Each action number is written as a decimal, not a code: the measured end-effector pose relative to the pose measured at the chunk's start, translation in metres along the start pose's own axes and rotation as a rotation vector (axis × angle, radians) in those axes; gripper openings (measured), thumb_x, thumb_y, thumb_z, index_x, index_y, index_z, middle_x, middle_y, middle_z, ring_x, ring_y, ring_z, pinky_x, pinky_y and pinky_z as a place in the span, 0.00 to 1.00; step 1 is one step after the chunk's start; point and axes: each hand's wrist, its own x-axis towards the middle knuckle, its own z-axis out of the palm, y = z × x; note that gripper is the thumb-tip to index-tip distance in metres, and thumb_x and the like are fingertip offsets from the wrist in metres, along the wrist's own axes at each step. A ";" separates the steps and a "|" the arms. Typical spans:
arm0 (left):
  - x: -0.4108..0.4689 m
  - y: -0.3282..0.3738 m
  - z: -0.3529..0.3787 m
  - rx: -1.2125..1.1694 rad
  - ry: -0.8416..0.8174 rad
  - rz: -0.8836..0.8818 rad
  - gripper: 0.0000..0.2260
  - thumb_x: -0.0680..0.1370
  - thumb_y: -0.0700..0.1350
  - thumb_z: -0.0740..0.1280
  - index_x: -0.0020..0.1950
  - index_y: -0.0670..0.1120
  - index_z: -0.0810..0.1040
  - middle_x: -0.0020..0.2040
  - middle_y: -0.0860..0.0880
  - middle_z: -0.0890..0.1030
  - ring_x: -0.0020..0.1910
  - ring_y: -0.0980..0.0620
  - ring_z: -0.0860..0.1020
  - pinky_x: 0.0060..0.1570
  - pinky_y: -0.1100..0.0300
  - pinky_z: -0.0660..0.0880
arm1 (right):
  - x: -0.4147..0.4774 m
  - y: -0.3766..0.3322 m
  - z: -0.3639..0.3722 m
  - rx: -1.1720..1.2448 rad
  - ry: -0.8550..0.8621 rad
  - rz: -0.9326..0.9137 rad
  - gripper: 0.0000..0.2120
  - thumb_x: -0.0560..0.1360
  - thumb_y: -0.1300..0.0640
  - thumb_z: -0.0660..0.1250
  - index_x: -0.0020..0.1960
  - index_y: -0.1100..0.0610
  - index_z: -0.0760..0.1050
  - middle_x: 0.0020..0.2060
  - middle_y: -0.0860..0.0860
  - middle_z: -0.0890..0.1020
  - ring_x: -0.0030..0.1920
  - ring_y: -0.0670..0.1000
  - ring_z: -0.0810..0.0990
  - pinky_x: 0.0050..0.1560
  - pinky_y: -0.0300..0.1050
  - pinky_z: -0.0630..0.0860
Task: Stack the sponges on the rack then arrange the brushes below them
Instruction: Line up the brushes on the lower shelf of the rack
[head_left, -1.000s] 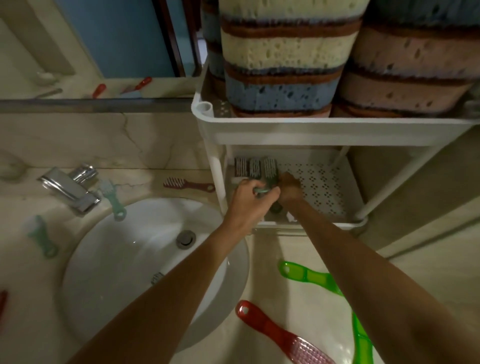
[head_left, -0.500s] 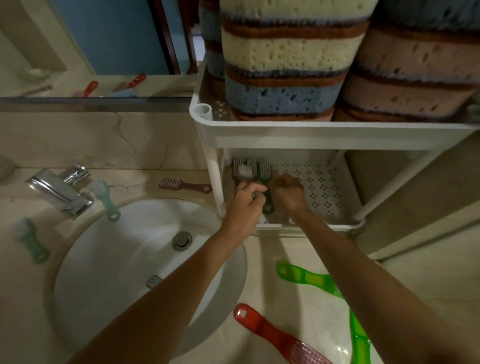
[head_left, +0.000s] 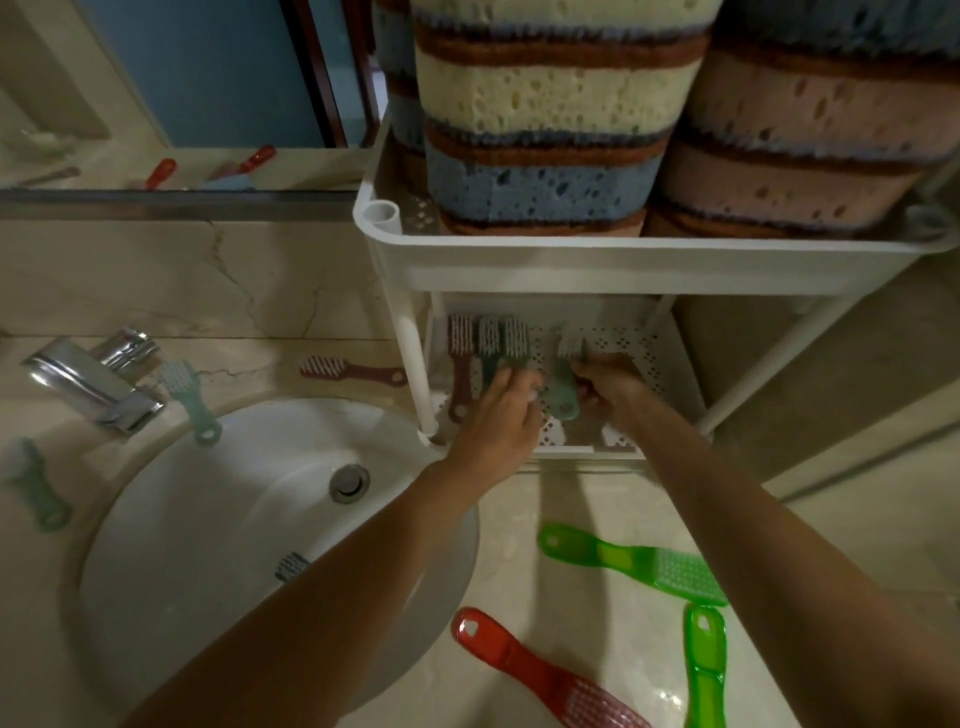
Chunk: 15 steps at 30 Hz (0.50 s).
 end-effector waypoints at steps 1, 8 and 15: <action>0.003 -0.005 -0.001 0.138 -0.061 0.015 0.14 0.81 0.42 0.53 0.64 0.42 0.71 0.66 0.45 0.70 0.65 0.48 0.70 0.61 0.58 0.63 | 0.005 0.000 0.001 -0.092 0.023 -0.025 0.11 0.77 0.63 0.62 0.36 0.58 0.72 0.26 0.52 0.74 0.25 0.48 0.71 0.26 0.38 0.68; 0.009 -0.025 -0.004 0.513 -0.539 0.030 0.24 0.82 0.54 0.41 0.77 0.47 0.50 0.79 0.49 0.46 0.77 0.53 0.42 0.75 0.46 0.37 | 0.015 -0.001 0.020 -0.572 0.055 -0.265 0.14 0.74 0.62 0.62 0.59 0.59 0.75 0.54 0.57 0.81 0.54 0.58 0.79 0.55 0.50 0.75; 0.011 -0.033 0.002 0.475 -0.579 0.002 0.27 0.81 0.58 0.41 0.77 0.48 0.44 0.78 0.50 0.40 0.77 0.53 0.38 0.74 0.48 0.35 | 0.023 0.003 0.036 -0.632 0.161 -0.347 0.07 0.75 0.64 0.57 0.48 0.59 0.73 0.41 0.55 0.78 0.41 0.54 0.78 0.32 0.39 0.67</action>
